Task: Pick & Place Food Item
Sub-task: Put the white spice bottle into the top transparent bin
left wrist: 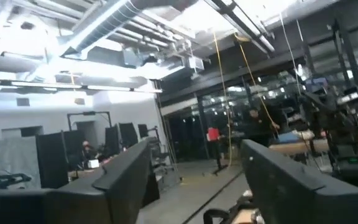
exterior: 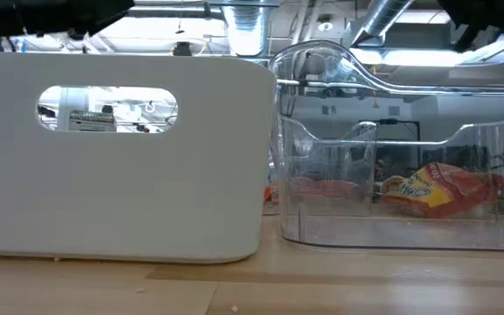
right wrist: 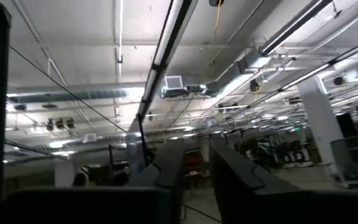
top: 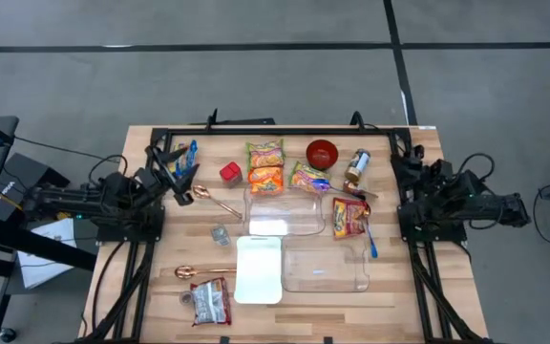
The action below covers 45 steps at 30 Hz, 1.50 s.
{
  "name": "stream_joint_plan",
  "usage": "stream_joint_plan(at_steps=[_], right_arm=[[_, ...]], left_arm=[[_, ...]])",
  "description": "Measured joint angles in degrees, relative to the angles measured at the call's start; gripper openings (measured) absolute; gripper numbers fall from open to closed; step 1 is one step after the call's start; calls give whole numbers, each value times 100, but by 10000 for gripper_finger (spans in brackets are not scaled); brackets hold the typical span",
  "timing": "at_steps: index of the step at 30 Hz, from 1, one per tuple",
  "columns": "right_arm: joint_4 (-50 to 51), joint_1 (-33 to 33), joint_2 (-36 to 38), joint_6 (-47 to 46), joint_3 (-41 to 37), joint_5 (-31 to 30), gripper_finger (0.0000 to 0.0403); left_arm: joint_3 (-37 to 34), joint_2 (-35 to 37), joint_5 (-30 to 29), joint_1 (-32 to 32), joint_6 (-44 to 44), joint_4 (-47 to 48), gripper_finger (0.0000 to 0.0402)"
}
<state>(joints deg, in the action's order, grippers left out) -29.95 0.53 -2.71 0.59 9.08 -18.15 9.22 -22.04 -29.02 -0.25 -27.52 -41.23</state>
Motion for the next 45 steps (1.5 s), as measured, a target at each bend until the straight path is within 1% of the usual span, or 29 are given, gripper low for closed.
stream_joint_plan(at_steps=[4,7,9,12,14,17,19,20,22,24,26,29,32,38,42,45], right_arm=[[667,1,-29,141,341,-327,146],[1345,1,-27,133,627,-687,207],[1732,1,-29,109,788,-771,244],[2064,1,-28,106,996,-763,283],[2327,-1,-29,138,1118,-761,296],[2621,-8,-27,152,1273,-733,302],[2906,-9,-27,113,1345,-726,302],[3018,-13,-27,89,1369,-726,302],[3096,-12,-27,47,1379,-724,302],[3125,-12,-29,49,1379,-722,302],[3082,-12,-29,49,1379,-645,302],[2945,-12,-27,71,1379,-409,302],[2788,-12,-29,73,1379,-122,302],[2606,-12,-29,118,1381,-97,302],[2430,-12,-29,228,1383,-98,301],[2371,-12,-27,290,1383,-97,301]], left_arm=[[739,-564,2,0,79,1016,283],[1290,-1100,0,0,78,1655,292],[1658,-1432,-3,0,83,2080,296],[2213,-1840,-46,0,86,2722,301],[2567,-2070,-59,-2,113,3175,304],[3107,-2338,-65,-86,532,4147,307],[3417,-2483,63,-170,1039,5110,308],[3535,-2548,281,-218,1328,5577,308],[3630,-2661,789,-332,1871,6221,308],[3635,-2768,1251,-475,2370,6579,308],[3635,-2877,1490,-667,2838,6891,308],[3635,-3026,1542,-1003,3389,7230,308],[3635,-3115,1544,-1341,3923,7294,308],[3534,-3247,1529,-1844,4694,7335,308],[3316,-3394,1368,-1952,5249,7371,308],[3101,-3555,1254,-1974,5493,7385,308]])
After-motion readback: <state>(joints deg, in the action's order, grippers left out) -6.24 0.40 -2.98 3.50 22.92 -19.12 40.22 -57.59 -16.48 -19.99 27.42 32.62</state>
